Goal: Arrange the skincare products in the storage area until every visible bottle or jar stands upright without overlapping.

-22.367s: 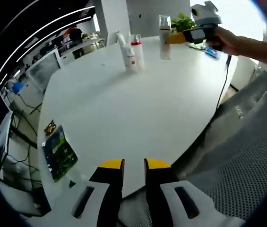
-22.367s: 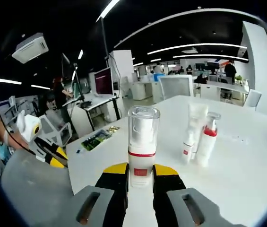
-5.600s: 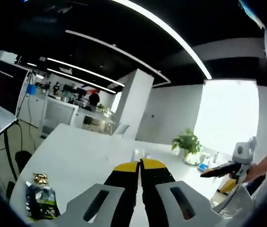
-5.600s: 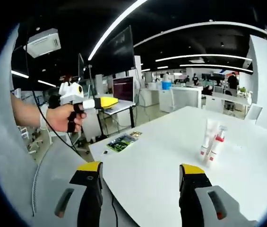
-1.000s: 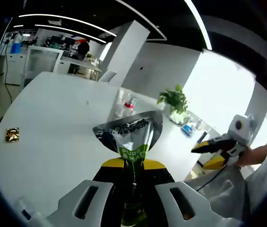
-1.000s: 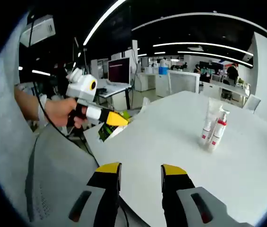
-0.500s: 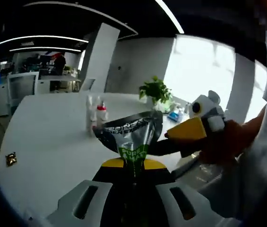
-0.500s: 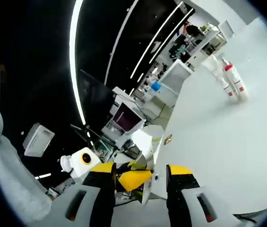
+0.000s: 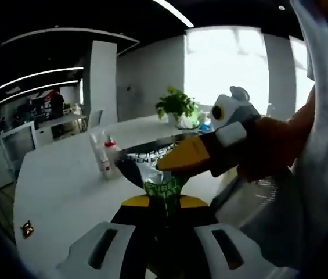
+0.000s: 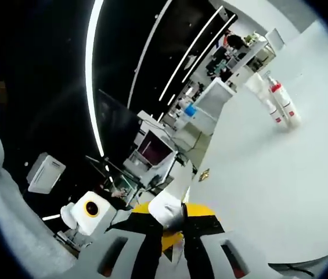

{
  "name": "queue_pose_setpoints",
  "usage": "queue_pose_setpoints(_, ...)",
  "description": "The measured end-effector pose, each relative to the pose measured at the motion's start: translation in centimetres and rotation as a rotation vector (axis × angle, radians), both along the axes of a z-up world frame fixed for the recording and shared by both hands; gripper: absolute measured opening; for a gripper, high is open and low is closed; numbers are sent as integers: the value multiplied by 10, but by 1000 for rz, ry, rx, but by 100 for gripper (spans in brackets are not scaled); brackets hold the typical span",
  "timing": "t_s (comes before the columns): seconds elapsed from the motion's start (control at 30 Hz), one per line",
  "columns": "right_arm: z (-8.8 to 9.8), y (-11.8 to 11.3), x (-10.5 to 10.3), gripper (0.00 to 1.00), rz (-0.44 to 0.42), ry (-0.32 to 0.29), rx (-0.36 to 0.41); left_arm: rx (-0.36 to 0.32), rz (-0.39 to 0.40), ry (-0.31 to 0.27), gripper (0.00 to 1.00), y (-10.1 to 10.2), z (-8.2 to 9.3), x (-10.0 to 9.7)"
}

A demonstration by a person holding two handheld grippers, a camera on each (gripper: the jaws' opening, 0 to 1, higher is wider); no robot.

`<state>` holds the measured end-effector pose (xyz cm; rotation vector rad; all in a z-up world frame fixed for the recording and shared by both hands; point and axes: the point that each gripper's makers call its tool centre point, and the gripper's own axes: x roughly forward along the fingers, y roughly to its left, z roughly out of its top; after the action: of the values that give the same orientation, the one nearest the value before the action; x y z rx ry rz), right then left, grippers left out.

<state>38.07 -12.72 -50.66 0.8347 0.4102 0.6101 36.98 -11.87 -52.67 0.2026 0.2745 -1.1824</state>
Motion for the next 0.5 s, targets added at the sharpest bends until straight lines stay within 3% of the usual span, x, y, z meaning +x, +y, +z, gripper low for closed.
queue_pose_setpoints(0.07,1,-2,2,5,9,-3,-6,6,-3,-80,20,-1,4,4)
queue_pose_setpoints(0.1,1,-5,3,4,13,-1,-7,5,0,-93,23,-1,6,5)
queue_pose_setpoints(0.27,5,-14,8,1,42,-14,-27,-52,35,-59,34,2,13,11)
queue_pose_setpoints(0.4,8,-21,12,0,65,-28,-54,-74,35,-73,36,1,18,10)
queue_pose_setpoints(0.47,5,-26,15,0,67,-44,-123,-91,29,-87,35,0,23,9)
queue_pose_setpoints(0.5,7,-26,15,0,82,-44,-111,-91,32,-89,35,0,23,9)
